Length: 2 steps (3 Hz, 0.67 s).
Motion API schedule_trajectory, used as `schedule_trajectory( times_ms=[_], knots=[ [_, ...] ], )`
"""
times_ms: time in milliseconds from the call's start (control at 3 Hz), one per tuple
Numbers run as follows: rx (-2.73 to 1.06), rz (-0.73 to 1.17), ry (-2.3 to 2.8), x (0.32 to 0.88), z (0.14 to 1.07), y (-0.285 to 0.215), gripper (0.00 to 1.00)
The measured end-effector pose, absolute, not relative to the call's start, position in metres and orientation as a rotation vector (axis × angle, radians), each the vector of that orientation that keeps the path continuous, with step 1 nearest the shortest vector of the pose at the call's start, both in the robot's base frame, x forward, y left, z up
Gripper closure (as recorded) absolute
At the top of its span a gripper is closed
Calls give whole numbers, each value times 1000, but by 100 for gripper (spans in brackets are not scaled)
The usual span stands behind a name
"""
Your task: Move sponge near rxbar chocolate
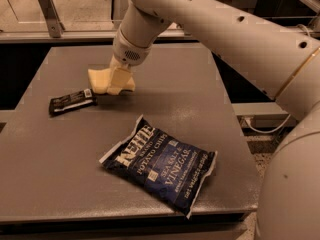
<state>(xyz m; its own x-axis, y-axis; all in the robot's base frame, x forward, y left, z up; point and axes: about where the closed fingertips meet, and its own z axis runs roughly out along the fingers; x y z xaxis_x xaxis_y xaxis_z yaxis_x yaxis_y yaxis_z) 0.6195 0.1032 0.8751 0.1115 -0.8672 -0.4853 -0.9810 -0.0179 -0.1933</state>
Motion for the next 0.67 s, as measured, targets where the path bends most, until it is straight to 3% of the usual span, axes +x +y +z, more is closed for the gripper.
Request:
schedule_trajectory(
  times_ms=[333,667],
  knots=[
    [-1925,318,1791,619,874,104,12],
    [-1928,320,1791,619,872,106,0]
  ],
)
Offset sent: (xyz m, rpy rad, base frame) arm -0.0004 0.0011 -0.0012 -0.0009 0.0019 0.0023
